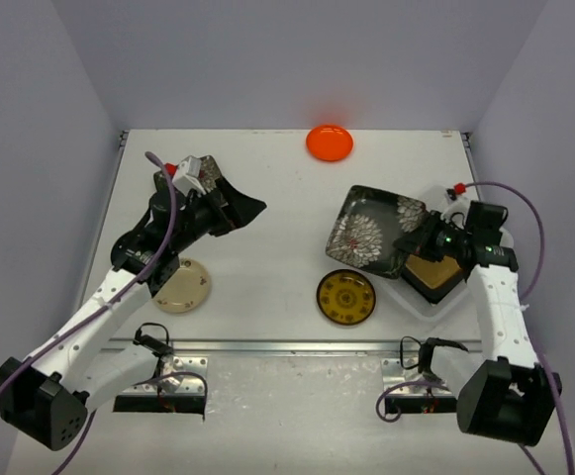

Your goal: Place the plates into the plastic bin on the countertop

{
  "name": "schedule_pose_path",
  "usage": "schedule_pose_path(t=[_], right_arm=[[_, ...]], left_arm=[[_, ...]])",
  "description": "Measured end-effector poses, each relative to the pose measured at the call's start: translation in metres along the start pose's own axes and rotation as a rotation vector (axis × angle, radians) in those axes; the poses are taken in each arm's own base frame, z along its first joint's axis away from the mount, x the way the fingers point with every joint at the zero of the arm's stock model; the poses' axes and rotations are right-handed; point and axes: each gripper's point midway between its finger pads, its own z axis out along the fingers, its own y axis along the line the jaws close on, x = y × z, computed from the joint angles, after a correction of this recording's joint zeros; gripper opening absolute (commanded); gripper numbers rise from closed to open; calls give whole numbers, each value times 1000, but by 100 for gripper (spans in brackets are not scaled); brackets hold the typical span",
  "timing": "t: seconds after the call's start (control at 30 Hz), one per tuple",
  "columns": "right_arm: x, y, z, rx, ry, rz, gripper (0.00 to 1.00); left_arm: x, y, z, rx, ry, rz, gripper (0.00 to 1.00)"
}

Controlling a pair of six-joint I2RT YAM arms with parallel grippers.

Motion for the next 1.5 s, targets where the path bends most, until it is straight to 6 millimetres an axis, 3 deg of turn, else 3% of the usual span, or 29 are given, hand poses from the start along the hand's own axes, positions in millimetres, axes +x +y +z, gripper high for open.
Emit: schedule_pose_path(t=[0.13,0.43,0.6,0.67,0.7,0.77,0.97,1.1,1.33,1.5], right_arm=[[-24,-42,-32,178,-177,159,0],[-36,-105,-66,352,-308,440,0],[-30,-128,-66,430,-285,468,8],[-26,-135,-61,442,-252,482,14],[-23,-138,-59,446,-237,489,22],[-21,-141,-56,450,-221,491,43],[-18,-147,-55,507,-202,448,72],[-17,-149,-57,573,-177,410,99],[-40,-148,-74,670,-230,359,99],[-62,-125,-72,605,-262,304,99]], left_arm=[[-4,18,-23,-112,-41,58,100],[32,61,-52,-285,97,126,100],[36,75,-62,-346,116,170,100],[40,80,-62,-364,137,179,100],[42,83,-62,-373,149,182,100],[44,85,-61,-381,162,185,100],[46,90,-59,-394,175,196,100],[45,99,-57,-442,174,200,100],[30,108,-46,-514,158,169,100],[12,129,-38,-581,113,78,100]])
